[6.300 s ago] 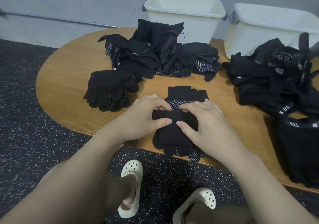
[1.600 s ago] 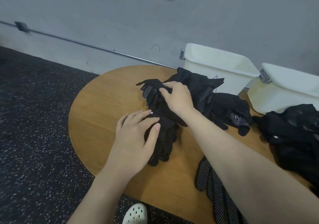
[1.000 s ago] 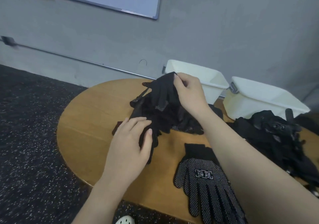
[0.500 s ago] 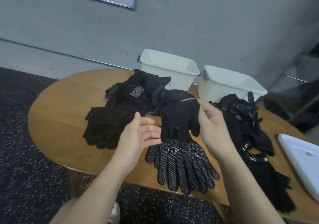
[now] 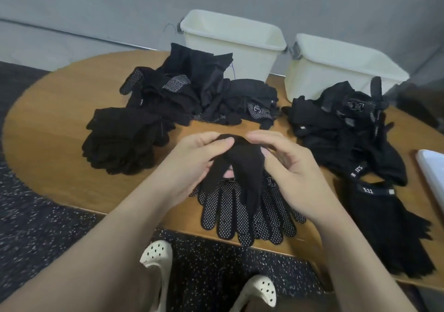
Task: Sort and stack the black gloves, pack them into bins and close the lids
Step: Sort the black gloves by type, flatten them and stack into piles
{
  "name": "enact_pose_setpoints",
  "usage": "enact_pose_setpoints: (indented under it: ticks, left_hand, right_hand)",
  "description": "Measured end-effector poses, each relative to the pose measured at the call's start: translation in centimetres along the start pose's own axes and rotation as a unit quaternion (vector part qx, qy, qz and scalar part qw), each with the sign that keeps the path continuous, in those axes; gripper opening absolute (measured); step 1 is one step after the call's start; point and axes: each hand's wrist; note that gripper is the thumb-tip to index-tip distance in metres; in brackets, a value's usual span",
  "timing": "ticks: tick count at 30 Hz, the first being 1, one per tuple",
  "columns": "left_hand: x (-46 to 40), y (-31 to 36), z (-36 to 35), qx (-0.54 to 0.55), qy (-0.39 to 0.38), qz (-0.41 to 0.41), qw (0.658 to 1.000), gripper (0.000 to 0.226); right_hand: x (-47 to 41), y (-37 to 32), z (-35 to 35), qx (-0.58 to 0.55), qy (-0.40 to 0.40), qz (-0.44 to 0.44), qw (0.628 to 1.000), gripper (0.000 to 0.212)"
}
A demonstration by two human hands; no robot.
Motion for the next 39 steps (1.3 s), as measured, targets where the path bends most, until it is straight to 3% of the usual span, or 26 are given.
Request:
enact_pose_setpoints:
  ticks: [2,3,5,6,11,17,20,24,29,33,39]
  left_hand:
    - [0.1,-0.4,-0.3,0.0,0.018,-0.031,0.999,0.025]
    - [0.2,-0.6,-0.3,0.0,0.023,-0.048,0.999,0.025]
    - [0.4,-1.0,-0.2,0.002,0.024,-0.089,0.996,0.024]
    - [0.5,-1.1,-0.1,0.006,0.021,-0.11,0.994,0.024]
    - [1.3,-0.8,-0.5,0.035,0.016,-0.162,0.986,0.017]
    - [2.1,-0.7,0.2,0.003,0.012,-0.168,0.986,0.023]
    - [2.4,-0.4,0.3,-0.047,0.033,-0.115,0.992,0.033]
    - [1.9,-0.3,0.8,-0.06,0.063,-0.031,0.996,0.047]
    - [2.5,-0.2,0.7,-0.107,-0.012,-0.083,0.991,0.045]
    - [2.3,-0.4,0.1,-0.101,0.014,-0.114,0.988,0.025]
    - [2.0,-0.6,0.1,-0.089,0.055,-0.16,0.982,0.027]
  right_hand:
    - [0.0,0.2,0.4,-0.077,0.018,-0.081,0.994,0.027]
    - [-0.1,0.4,0.7,-0.173,0.02,-0.128,0.976,0.031]
    - [-0.2,0.3,1.2,-0.38,0.014,-0.213,0.9,0.047]
    - [-0.2,0.2,1.4,-0.42,0.007,-0.241,0.875,0.052]
    - [-0.1,0.3,0.7,-0.341,-0.076,-0.313,0.883,0.046]
    - [-0.2,-0.1,0.8,-0.351,-0.094,-0.259,0.895,0.018]
    - [-0.4,0.1,0.6,-0.369,-0.078,-0.215,0.901,0.035]
    - [-0.6,-0.6,0.3,-0.373,-0.054,-0.178,0.909,0.014]
    - [-0.9,-1.2,-0.8,-0.287,-0.026,-0.161,0.944,0.012]
    - [-0.7,-1.6,-1.1,-0.262,0.008,-0.158,0.952,0.014]
    - [0.0,-1.1,-0.1,-0.22,-0.14,-0.232,0.937,0.035]
Point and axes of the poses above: each hand's wrist, its own x-axis away from the middle knuckle, its own z-axis out of the back of the hand, y = z × x, and after that the axes turned 6 degrees about -z, right-handed
